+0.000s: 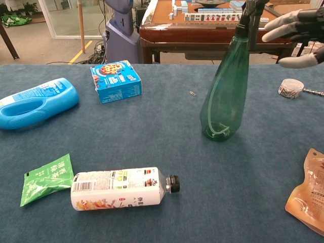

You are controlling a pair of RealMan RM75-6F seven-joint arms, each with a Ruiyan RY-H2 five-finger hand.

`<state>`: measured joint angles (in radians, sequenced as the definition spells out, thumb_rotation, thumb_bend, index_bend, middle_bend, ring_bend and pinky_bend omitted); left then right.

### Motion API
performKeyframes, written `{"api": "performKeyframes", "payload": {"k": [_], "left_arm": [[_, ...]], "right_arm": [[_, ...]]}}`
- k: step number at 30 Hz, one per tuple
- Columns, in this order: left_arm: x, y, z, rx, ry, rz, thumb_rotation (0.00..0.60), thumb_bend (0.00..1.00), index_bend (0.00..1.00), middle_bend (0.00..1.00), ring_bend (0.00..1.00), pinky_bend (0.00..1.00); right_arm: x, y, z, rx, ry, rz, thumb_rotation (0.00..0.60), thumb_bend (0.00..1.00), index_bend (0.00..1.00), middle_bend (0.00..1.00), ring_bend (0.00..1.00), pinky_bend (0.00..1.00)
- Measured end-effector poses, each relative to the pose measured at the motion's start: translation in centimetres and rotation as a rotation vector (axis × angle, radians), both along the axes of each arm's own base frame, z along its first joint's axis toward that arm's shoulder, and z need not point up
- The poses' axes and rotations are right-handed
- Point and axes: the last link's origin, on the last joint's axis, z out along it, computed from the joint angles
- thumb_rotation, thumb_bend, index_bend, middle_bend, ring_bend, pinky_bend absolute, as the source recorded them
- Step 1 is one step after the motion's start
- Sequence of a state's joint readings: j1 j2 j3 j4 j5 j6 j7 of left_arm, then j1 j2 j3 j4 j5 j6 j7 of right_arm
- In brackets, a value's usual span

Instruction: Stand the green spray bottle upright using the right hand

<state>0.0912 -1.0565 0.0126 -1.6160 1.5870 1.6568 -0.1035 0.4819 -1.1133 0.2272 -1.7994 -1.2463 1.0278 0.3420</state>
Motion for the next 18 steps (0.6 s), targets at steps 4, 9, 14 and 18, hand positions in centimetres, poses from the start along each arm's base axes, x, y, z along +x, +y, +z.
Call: {"api": "performKeyframes", "payload": {"k": [4,9,14,18], "left_arm": [[0.2,0.2,-0.1,-0.003,-0.001,-0.009,0.6,0.26,0.1,0.0,0.06,0.02],[0.5,0.5,-0.2,-0.009,-0.002,-0.021,0.6,0.26,0.1,0.0,0.06,0.02],[0.8,0.8,-0.2,-0.006,-0.004,-0.034,0.6,0.26,0.1,0.0,0.06,0.02],[1.0,1.0,-0.3,-0.005,-0.007,-0.04,0.6,0.25,0.1,0.0,0.06,0.02]], "right_arm": [[-1.2,1.7,1.7,-0.098,0.064,-0.023,0.6,0.34,0.31,0.31,0.17,0.02],[-3.0,4.5,3.6,-0.221,0.191,-0.056,0.6,0.34,0.33,0.33,0.18,0.02],[-4.5,7.9,4.6,-0.275,0.31,-0.088,0.6,0.34,0.33,0.33,0.18,0.02],[-5.1,10.3,5.2,-0.259,0.356,-0.112,0.6,0.34,0.33,0.33,0.18,0.02]]}}
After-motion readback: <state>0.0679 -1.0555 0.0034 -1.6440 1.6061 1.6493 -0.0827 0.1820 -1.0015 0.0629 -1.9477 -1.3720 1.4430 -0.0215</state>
